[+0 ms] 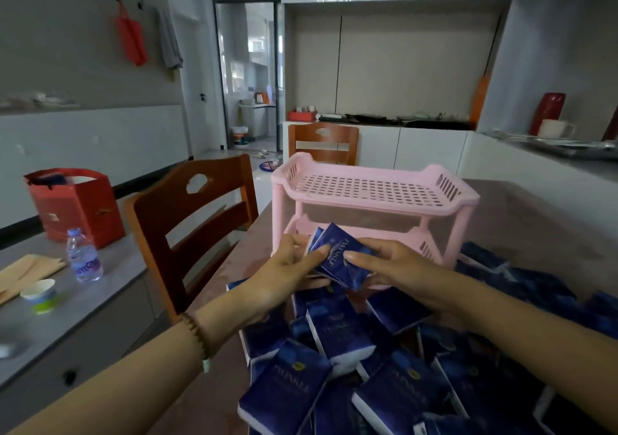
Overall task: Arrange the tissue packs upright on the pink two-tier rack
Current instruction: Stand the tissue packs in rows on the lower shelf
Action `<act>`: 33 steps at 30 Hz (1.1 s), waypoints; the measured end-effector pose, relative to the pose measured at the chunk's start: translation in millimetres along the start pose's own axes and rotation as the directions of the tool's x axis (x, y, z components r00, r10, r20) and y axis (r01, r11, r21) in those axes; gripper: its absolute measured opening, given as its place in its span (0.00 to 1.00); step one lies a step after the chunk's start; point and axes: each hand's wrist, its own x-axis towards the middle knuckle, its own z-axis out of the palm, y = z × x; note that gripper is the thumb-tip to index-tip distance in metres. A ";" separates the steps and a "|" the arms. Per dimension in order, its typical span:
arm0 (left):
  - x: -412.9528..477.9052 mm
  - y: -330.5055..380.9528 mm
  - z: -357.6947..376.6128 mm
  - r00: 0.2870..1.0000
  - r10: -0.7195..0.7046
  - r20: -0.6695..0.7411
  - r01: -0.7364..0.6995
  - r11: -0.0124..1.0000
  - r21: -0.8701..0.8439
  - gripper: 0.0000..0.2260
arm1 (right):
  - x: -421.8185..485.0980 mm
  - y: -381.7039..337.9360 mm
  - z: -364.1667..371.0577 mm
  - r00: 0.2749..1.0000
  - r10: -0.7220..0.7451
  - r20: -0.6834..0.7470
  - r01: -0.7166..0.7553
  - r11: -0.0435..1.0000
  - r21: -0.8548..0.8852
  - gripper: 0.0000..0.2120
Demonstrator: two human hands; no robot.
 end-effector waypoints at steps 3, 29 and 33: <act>2.5 -1.6 -8.5 0.993 0.092 -0.081 -0.072 0.972 0.225 0.10 | 17.2 1.4 -5.2 1.000 -0.020 -0.009 0.019 0.994 -0.103 0.15; 9.4 -23.7 -51.3 0.978 0.119 -0.171 -0.021 0.872 0.488 0.15 | 138.6 30.1 -11.8 0.987 -0.142 -0.080 0.073 0.826 -0.559 0.19; 12.0 -26.1 -52.1 0.977 0.128 -0.172 -0.029 0.873 0.486 0.15 | 140.4 32.0 -11.3 0.982 -0.156 -0.103 0.076 0.837 -0.543 0.21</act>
